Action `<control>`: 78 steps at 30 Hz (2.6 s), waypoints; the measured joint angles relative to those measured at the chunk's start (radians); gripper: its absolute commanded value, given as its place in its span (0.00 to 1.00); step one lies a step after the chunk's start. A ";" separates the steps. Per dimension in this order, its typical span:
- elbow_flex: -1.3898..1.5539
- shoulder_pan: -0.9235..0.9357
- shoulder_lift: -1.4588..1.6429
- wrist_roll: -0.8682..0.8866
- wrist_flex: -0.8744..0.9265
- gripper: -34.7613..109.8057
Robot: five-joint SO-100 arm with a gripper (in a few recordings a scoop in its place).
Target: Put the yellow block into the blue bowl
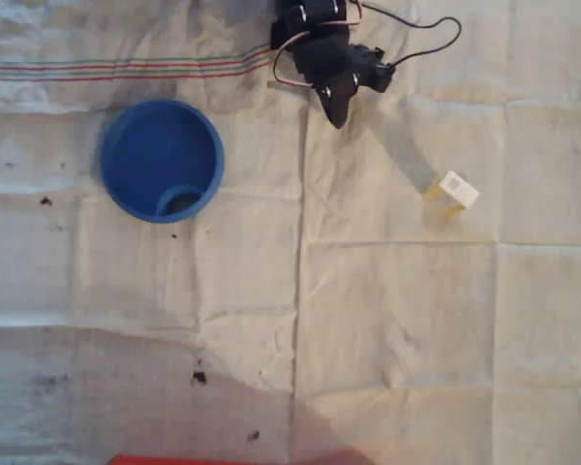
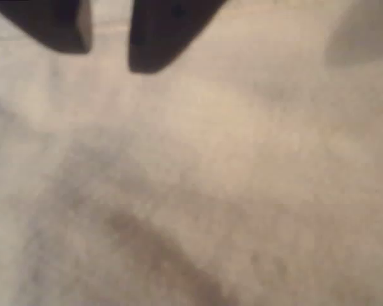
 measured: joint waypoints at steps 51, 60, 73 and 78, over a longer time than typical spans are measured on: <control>-0.028 -0.020 0.000 0.000 -0.353 0.24; -0.285 -0.170 -0.255 0.000 -0.391 0.25; -1.278 -0.225 -1.351 -0.403 -0.383 0.25; -1.608 -0.225 -1.629 -0.667 -0.275 0.25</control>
